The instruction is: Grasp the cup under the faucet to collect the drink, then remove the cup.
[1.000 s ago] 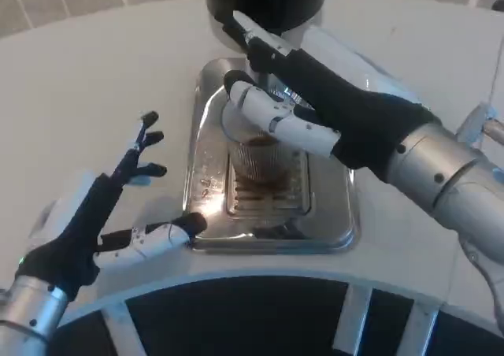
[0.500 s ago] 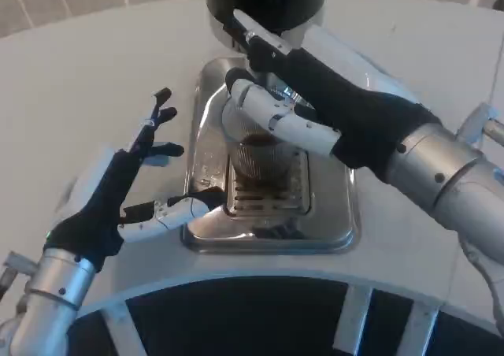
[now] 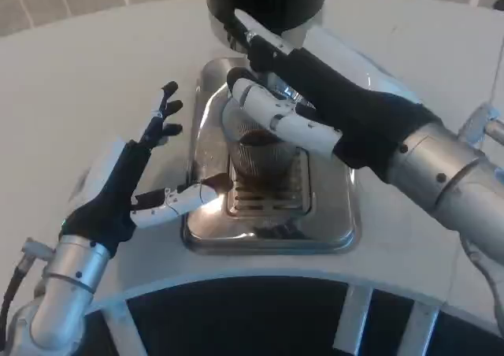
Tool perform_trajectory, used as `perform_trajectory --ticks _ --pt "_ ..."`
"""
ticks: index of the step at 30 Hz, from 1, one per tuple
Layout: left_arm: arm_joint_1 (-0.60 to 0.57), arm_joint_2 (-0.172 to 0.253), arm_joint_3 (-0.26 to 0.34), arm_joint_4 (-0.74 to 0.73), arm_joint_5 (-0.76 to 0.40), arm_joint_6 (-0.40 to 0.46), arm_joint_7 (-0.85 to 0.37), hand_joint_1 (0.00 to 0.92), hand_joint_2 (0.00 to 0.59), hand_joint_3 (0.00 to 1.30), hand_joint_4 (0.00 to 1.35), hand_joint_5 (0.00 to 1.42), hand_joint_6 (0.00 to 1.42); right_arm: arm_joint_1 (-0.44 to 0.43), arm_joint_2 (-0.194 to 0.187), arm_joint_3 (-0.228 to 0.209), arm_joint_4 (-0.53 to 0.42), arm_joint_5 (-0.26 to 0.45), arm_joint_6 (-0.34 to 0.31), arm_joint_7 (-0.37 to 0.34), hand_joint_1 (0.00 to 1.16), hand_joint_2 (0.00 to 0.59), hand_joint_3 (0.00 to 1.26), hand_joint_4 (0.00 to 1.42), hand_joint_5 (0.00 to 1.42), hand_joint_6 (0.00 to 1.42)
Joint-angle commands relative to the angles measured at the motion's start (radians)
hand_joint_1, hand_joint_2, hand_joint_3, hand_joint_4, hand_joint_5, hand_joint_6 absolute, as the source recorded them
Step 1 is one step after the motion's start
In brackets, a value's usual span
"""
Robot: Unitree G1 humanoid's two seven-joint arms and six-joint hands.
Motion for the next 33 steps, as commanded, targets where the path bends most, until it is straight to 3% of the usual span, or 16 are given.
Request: perform_trajectory --ticks 1,19,27,33 --pt "-0.020 -0.005 -0.008 0.044 0.003 -0.032 0.007 0.393 0.042 0.00 0.00 0.17 0.15 0.023 0.009 0.031 -0.020 0.014 -0.005 0.039 0.00 0.577 0.00 0.00 0.00 0.00" --pt "-0.103 -0.029 -0.045 0.139 0.006 -0.064 0.003 0.397 0.050 0.00 0.00 0.16 0.16 0.033 0.008 0.018 -0.040 0.011 0.015 0.028 0.00 0.577 0.00 0.00 0.00 0.00" --pt "-0.099 -0.023 -0.047 0.152 0.003 -0.079 -0.006 0.394 0.050 0.00 0.00 0.16 0.16 0.095 0.023 -0.067 -0.122 0.004 0.000 -0.043 0.00 0.576 0.00 0.00 0.00 0.00" --pt "-0.099 -0.024 -0.052 0.155 0.003 -0.086 -0.013 0.387 0.052 0.00 0.00 0.16 0.17 0.091 0.020 -0.139 -0.183 -0.010 0.002 -0.074 0.01 0.573 0.00 0.00 0.00 0.00"
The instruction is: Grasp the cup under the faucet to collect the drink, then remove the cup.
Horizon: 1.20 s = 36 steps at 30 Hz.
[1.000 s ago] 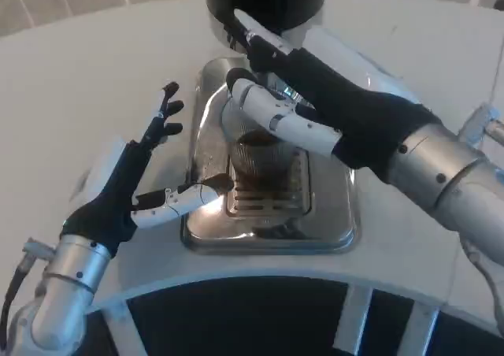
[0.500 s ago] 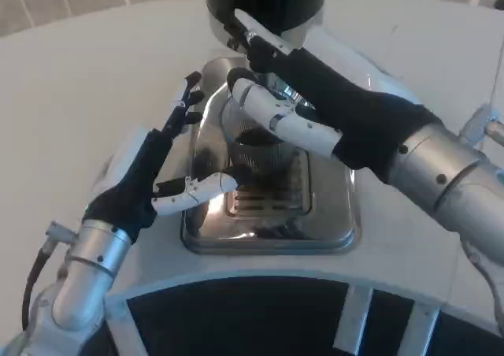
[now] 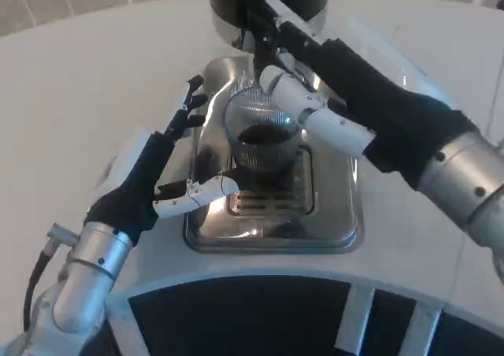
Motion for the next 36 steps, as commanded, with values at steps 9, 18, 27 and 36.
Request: perform_trajectory --ticks 9,18,27,36 --pt "-0.001 0.006 -0.012 0.020 0.002 -0.026 -0.024 0.383 0.052 0.00 0.00 0.16 0.17 0.032 -0.058 -0.122 -0.146 -0.049 -0.012 -0.013 0.01 0.578 0.00 0.00 0.00 0.00" --pt "-0.023 0.005 -0.013 0.050 0.000 -0.039 -0.024 0.382 0.053 0.00 0.00 0.16 0.18 0.246 -0.156 -0.270 -0.343 -0.093 0.047 0.068 0.03 0.582 0.00 0.00 0.00 0.00" --pt "-0.076 -0.012 -0.026 0.108 0.002 -0.052 -0.026 0.382 0.053 0.00 0.00 0.16 0.18 0.493 -0.143 -0.427 -0.345 -0.091 -0.057 0.160 0.04 0.586 0.00 0.00 0.00 0.00" --pt "-0.120 -0.026 -0.038 0.163 -0.007 -0.072 -0.048 0.383 0.055 0.00 0.00 0.16 0.20 0.638 -0.103 -0.469 -0.345 -0.119 -0.108 0.230 0.05 0.583 0.00 0.00 0.00 0.00"
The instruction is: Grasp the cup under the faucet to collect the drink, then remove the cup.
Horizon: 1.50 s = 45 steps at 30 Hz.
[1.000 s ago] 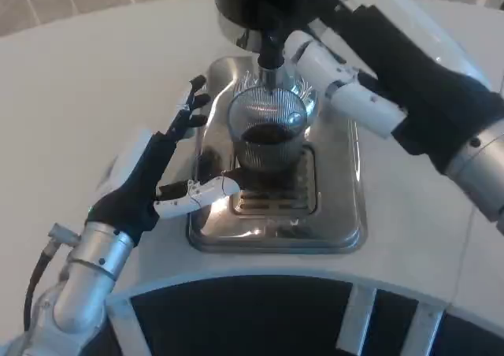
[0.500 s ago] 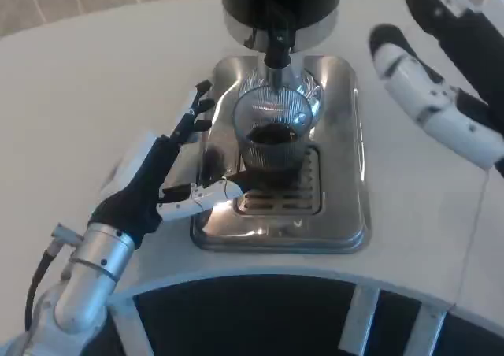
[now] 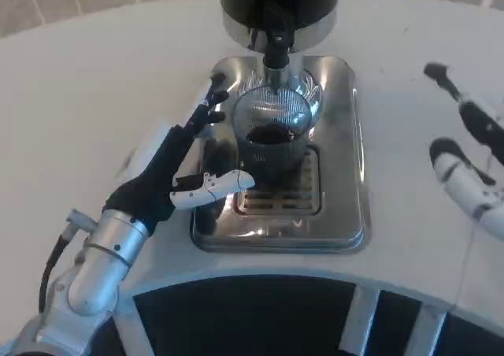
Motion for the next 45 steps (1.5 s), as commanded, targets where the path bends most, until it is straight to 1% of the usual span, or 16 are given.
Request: perform_trajectory --ticks 1,3,5,7,9,12,17,20,23,25,30,35,38,40,45 --pt "-0.020 -0.009 -0.005 0.025 -0.006 -0.026 -0.018 0.386 0.057 0.00 0.00 0.16 0.21 0.083 0.023 -0.005 -0.014 -0.027 -0.039 0.028 0.05 0.583 0.00 0.00 0.00 0.00" --pt "-0.023 -0.011 -0.004 0.029 -0.007 -0.027 -0.022 0.387 0.057 0.00 0.00 0.17 0.22 0.114 0.027 0.004 -0.014 -0.043 -0.053 0.035 0.06 0.583 0.00 0.00 0.00 0.00" --pt "-0.027 -0.013 -0.003 0.033 -0.008 -0.030 -0.025 0.387 0.057 0.00 0.00 0.17 0.22 0.119 0.018 0.026 -0.014 -0.076 -0.057 0.052 0.06 0.583 0.00 0.00 0.00 0.00" --pt "-0.030 -0.014 -0.002 0.036 -0.010 -0.031 -0.028 0.388 0.057 0.00 0.00 0.17 0.22 0.110 0.005 0.055 -0.014 -0.125 -0.060 0.075 0.06 0.583 0.00 0.00 0.00 0.00" --pt "-0.032 -0.015 0.000 0.038 -0.011 -0.032 -0.030 0.388 0.057 0.00 0.00 0.17 0.22 0.104 0.001 0.082 -0.014 -0.169 -0.064 0.099 0.06 0.583 0.00 0.00 0.00 0.00" --pt "-0.037 -0.014 0.000 0.039 -0.011 -0.034 -0.032 0.388 0.057 0.00 0.00 0.17 0.22 0.117 0.013 0.134 -0.014 -0.251 -0.108 0.128 0.06 0.583 0.00 0.00 0.00 0.00" --pt "-0.046 -0.016 -0.001 0.044 -0.013 -0.036 -0.039 0.388 0.057 0.00 0.00 0.17 0.22 0.135 0.082 0.194 -0.014 -0.364 -0.169 0.171 0.06 0.586 0.00 0.00 0.00 0.00" --pt "-0.052 -0.019 -0.002 0.046 -0.013 -0.038 -0.042 0.388 0.058 0.00 0.00 0.17 0.22 0.141 0.131 0.211 -0.014 -0.419 -0.208 0.198 0.07 0.586 0.00 0.00 0.00 0.00" --pt "-0.057 -0.023 -0.003 0.049 -0.013 -0.040 -0.044 0.388 0.058 0.00 0.00 0.17 0.22 0.140 0.184 0.217 -0.014 -0.462 -0.247 0.226 0.07 0.586 0.00 0.00 0.00 0.00" --pt "-0.063 -0.027 -0.004 0.051 -0.012 -0.041 -0.047 0.388 0.058 0.00 0.00 0.17 0.22 0.137 0.209 0.218 -0.014 -0.481 -0.264 0.242 0.07 0.586 0.00 0.00 0.00 0.00" --pt "-0.080 -0.036 -0.010 0.065 -0.007 -0.044 -0.055 0.388 0.058 0.00 0.00 0.17 0.23 0.143 0.246 0.216 -0.014 -0.501 -0.276 0.264 0.07 0.586 0.00 0.00 0.00 0.00" --pt "-0.101 -0.043 -0.020 0.098 0.003 -0.035 -0.059 0.388 0.058 0.00 0.00 0.18 0.24 0.140 0.265 0.230 -0.014 -0.508 -0.273 0.268 0.06 0.586 0.00 0.00 0.00 0.00" --pt "-0.116 -0.049 -0.025 0.122 0.005 -0.031 -0.062 0.388 0.058 0.00 0.00 0.20 0.25 0.155 0.277 0.260 -0.012 -0.523 -0.271 0.260 0.06 0.586 0.00 0.00 0.00 0.00" --pt "-0.123 -0.052 -0.026 0.133 0.005 -0.030 -0.064 0.388 0.058 0.00 0.00 0.21 0.26 0.162 0.280 0.271 -0.009 -0.528 -0.270 0.254 0.06 0.586 0.00 0.00 0.00 0.00" --pt "-0.143 -0.055 -0.037 0.158 0.013 -0.029 -0.063 0.388 0.059 0.00 0.00 0.23 0.27 0.169 0.288 0.281 -0.007 -0.531 -0.266 0.249 0.06 0.586 0.00 0.00 0.00 0.00"
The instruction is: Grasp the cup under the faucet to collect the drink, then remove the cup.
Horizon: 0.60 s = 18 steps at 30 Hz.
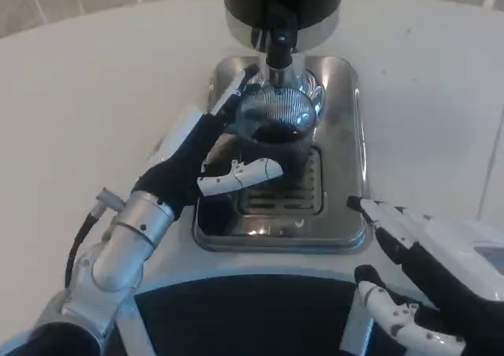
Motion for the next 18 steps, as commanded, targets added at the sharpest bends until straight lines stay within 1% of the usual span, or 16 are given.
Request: perform_trajectory --ticks 1,6,12,18 --pt "-0.024 -0.006 -0.021 0.032 0.018 0.002 -0.006 0.388 0.059 0.00 0.00 0.23 0.27 0.015 0.014 0.011 -0.007 -0.003 -0.001 -0.010 0.06 0.586 0.00 0.00 0.00 0.00" --pt "-0.039 -0.008 -0.035 0.055 0.026 0.007 0.007 0.388 0.059 0.00 0.00 0.26 0.29 0.009 0.035 0.022 -0.007 -0.009 0.004 -0.009 0.05 0.586 0.00 0.00 0.00 0.00" --pt "-0.053 -0.013 -0.050 0.063 0.058 0.020 0.054 0.388 0.059 0.00 0.00 0.34 0.36 -0.002 0.048 0.031 -0.001 -0.019 0.010 -0.007 0.04 0.581 0.00 0.00 0.00 0.00" --pt "-0.060 -0.018 -0.066 0.067 0.077 0.037 0.089 0.394 0.068 0.00 0.03 0.36 0.37 -0.011 0.062 0.044 0.008 -0.041 0.007 -0.010 0.04 0.574 0.00 0.00 0.00 0.00"
